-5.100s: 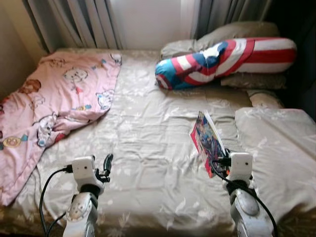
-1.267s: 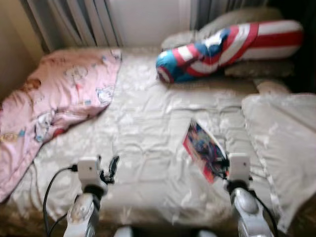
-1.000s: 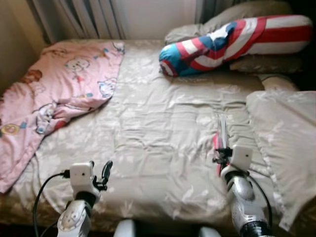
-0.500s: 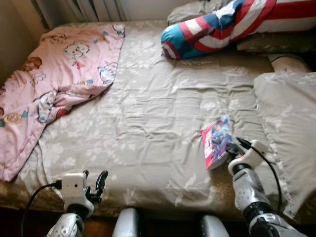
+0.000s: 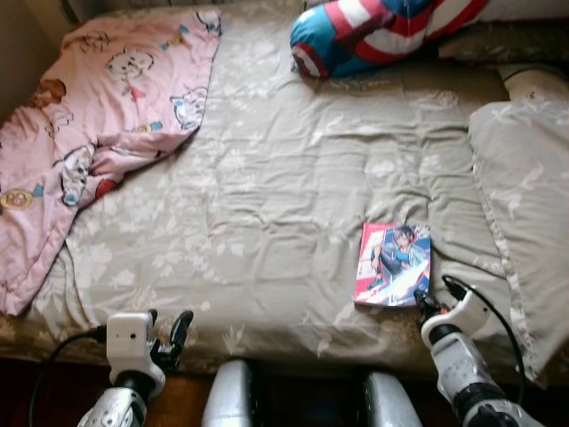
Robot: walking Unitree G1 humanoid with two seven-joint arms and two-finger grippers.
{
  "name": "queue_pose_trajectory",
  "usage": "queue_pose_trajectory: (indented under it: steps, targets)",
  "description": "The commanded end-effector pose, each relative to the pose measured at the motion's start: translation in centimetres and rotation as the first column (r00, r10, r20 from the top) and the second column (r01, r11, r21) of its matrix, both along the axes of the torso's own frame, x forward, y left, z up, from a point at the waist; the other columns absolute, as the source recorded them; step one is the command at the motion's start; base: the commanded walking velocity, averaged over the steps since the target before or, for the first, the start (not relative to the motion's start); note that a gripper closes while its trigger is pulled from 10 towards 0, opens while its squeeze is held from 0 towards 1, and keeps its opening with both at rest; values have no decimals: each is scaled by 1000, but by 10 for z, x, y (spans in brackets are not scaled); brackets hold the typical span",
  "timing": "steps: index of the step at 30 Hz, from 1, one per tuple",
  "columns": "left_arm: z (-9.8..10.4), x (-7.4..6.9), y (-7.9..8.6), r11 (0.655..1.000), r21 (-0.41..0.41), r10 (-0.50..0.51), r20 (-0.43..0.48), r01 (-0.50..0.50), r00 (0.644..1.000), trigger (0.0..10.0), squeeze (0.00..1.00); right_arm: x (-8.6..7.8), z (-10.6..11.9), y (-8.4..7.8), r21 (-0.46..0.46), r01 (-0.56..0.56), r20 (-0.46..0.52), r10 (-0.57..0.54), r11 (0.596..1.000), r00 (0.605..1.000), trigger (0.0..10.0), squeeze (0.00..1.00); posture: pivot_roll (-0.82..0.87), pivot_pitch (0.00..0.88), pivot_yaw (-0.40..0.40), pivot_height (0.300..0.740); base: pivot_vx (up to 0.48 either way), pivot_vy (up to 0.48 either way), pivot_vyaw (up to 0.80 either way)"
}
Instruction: Clean up the room
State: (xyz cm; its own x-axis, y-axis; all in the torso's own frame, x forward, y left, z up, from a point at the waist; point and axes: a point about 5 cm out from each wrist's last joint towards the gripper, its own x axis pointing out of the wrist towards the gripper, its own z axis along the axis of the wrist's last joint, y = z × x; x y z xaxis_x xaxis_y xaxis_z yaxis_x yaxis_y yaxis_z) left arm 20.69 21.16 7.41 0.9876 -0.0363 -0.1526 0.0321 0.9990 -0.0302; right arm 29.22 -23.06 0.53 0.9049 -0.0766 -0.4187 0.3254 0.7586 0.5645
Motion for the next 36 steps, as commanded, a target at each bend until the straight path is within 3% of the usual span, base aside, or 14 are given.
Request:
queue_pose_trajectory:
  steps: [1, 4, 8, 21, 36]
  targets:
    - [-3, -5, 3, 1000, 4, 4, -32, -3, 999, 10000, 0, -16, -16, -2, -8, -36, -95, 35, 999, 995, 10000, 0, 135, 290, 96, 636, 0, 0, 0]
    - [-3, -4, 3, 1000, 5, 2, -37, -2, 999, 10000, 0, -20, -14, -18, -30, 7, -105, -10, 1000, 994, 10000, 0, 130, 290, 98, 636, 0, 0, 0]
    - [-4, -4, 4, 1000, 6, 1, -41, -1, 999, 10000, 0, -24, -15, -27, -61, 9, -125, -17, 998, 992, 10000, 0, 128, 289, 101, 636, 0, 0, 0]
    - [-4, -1, 5, 1000, 11, 2, -45, -1, 999, 10000, 0, -21, -6, -41, -138, -44, -136, 25, 989, 990, 10000, 0, 126, 293, 109, 636, 0, 0, 0]
    - [-6, 0, 3, 1000, 10, -5, -50, 5, 999, 10000, 0, -21, -6, -42, -173, -94, -161, 66, 980, 985, 10000, 20, 117, 294, 110, 636, 0, 0, 0]
